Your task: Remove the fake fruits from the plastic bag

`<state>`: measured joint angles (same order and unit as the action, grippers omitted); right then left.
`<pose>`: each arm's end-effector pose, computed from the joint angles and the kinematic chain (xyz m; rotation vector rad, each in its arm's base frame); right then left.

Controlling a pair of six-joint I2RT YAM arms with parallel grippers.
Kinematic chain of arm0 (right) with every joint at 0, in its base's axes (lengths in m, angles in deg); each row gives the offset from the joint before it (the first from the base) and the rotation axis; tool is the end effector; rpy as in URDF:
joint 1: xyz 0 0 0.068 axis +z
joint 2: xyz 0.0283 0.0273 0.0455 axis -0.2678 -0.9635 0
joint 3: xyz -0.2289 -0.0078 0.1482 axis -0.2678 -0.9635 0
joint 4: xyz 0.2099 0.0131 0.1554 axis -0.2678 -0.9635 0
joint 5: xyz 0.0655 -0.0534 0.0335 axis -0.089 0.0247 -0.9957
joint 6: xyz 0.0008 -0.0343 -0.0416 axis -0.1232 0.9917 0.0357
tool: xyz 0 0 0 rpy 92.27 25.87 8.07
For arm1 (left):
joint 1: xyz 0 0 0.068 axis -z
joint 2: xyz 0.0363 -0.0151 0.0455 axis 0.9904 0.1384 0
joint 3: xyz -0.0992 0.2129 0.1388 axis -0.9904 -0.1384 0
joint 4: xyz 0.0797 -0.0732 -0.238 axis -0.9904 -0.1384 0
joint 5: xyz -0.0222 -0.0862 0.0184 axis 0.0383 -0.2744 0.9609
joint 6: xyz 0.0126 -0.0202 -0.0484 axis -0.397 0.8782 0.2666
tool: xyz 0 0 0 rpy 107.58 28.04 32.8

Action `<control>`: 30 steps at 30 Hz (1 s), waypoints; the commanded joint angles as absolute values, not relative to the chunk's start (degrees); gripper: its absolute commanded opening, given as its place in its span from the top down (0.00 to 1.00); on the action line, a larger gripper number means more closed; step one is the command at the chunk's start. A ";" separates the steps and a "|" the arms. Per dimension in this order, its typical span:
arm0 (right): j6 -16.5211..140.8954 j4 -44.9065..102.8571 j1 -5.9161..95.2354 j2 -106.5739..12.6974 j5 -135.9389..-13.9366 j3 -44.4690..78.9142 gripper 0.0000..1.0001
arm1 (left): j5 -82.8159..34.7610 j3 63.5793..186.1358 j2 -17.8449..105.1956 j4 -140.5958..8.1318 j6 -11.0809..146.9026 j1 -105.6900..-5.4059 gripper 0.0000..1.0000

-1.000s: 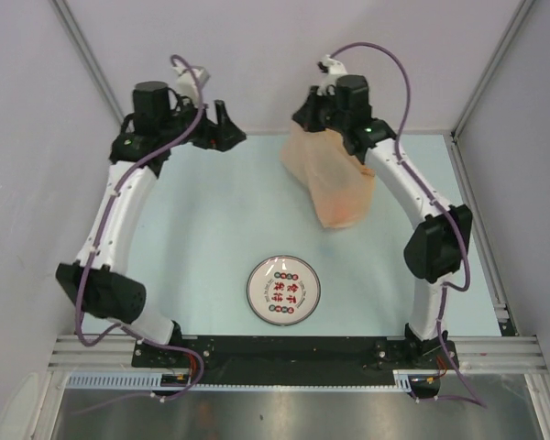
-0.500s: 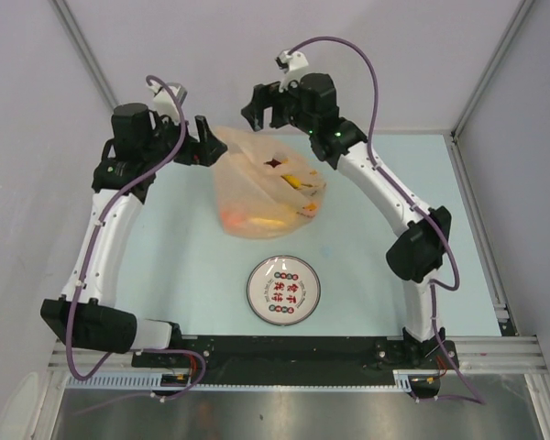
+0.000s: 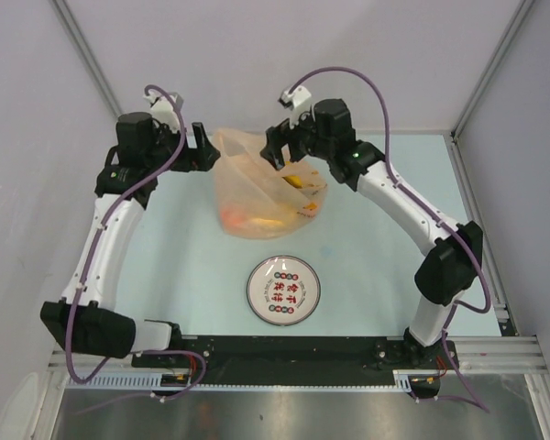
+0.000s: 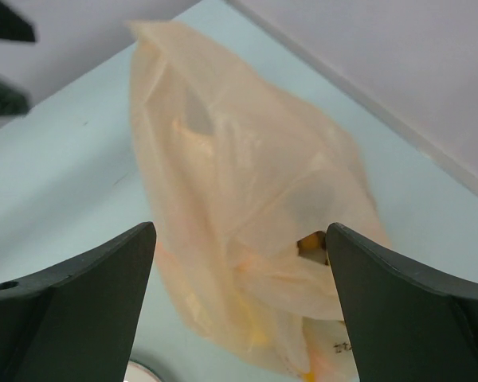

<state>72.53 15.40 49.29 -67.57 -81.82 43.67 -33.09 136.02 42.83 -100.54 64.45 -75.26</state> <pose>0.3472 0.2428 0.4077 -0.7608 1.6812 0.6013 0.2785 -0.0439 0.4217 0.1749 1.9823 -0.4677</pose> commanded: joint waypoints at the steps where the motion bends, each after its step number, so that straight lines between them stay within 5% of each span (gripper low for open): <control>1: 76.11 13.57 52.26 -65.61 -82.25 40.31 0.07 | -30.97 141.10 48.77 -99.89 65.47 -75.19 0.11; 11: 76.56 15.06 53.15 -67.02 -70.38 35.37 0.18 | -31.76 151.11 63.62 -98.66 66.18 -74.93 0.20; 13: 75.77 15.51 51.14 -69.37 -71.33 36.59 0.42 | -32.99 154.53 66.08 -98.05 65.39 -75.02 0.36; 14: 74.29 15.51 50.08 -70.61 -73.86 39.47 0.52 | -34.73 156.21 69.22 -97.96 65.04 -74.93 0.55; 16: 73.40 15.25 48.32 -75.94 -75.64 44.48 0.86 | -36.50 162.51 72.84 -97.87 63.46 -75.02 0.73; 18: 73.22 15.07 45.69 -80.35 -76.44 54.23 1.00 | -37.65 167.80 78.37 -98.22 61.79 -75.02 0.98; 22: 70.77 17.09 40.33 -90.38 -78.72 76.19 1.00 | -43.53 190.50 88.75 -99.88 56.62 -75.28 1.00; 26: 70.05 12.35 38.03 -96.64 -81.25 90.57 1.00 | -45.65 194.64 90.97 -95.15 53.78 -75.02 1.00; 30: 67.60 11.04 38.99 -86.82 -88.38 74.15 0.43 | -46.17 189.19 88.25 -94.08 55.98 -74.93 0.99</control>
